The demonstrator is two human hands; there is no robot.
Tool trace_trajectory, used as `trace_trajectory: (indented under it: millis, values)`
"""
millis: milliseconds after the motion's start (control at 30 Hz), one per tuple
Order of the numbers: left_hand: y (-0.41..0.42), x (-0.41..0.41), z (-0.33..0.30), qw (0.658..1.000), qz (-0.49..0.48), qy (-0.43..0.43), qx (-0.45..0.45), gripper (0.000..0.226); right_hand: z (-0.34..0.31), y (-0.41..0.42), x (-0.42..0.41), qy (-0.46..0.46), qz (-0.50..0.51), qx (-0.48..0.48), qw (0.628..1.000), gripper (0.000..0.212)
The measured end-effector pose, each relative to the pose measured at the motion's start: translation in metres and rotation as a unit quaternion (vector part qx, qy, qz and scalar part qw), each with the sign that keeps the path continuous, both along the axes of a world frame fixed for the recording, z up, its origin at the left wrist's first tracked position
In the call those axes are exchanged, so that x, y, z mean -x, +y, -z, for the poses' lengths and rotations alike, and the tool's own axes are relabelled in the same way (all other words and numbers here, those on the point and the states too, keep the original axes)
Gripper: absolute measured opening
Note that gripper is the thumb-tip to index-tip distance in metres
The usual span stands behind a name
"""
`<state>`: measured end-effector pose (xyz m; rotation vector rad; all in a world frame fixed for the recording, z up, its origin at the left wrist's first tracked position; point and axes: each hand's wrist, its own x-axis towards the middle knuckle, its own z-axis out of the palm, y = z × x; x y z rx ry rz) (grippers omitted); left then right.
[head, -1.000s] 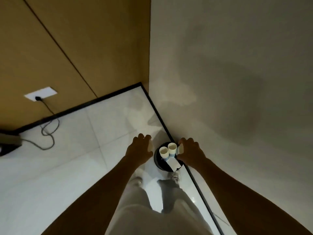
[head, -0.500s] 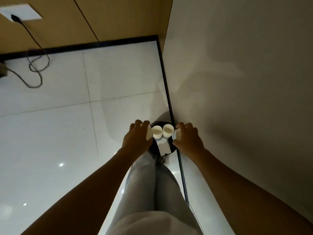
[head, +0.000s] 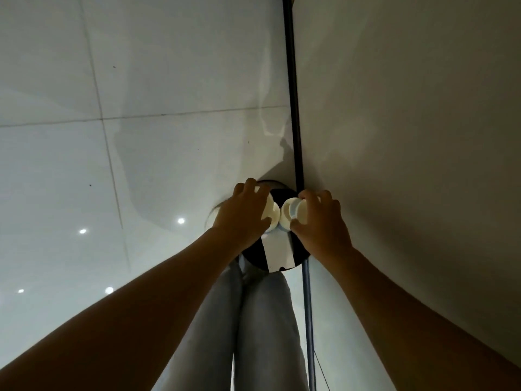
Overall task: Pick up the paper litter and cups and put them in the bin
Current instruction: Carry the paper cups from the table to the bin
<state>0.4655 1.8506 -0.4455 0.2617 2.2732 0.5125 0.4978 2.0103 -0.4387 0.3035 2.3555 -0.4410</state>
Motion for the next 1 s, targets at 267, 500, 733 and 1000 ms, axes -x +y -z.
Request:
trace_trajectory:
  millis: [267,500,733,1000]
  values:
    - [0.017,0.001,0.069,0.997,0.052,-0.042,-0.038,0.071,0.076,0.013,-0.01,-0.084,-0.026,-0.021,0.996,0.062]
    - [0.015,-0.014,0.077,0.992,0.065,-0.087,-0.057,0.071,0.095,0.013,-0.022,-0.125,-0.034,-0.004,0.992,0.073]
    - [0.016,-0.032,0.105,0.991,0.11,-0.073,0.005,0.085,0.109,-0.002,-0.025,-0.086,-0.056,-0.007,0.995,0.082]
    - [0.003,-0.034,0.069,0.998,0.058,-0.017,0.013,0.081,0.075,-0.004,-0.024,-0.046,-0.029,-0.009,0.998,0.079]
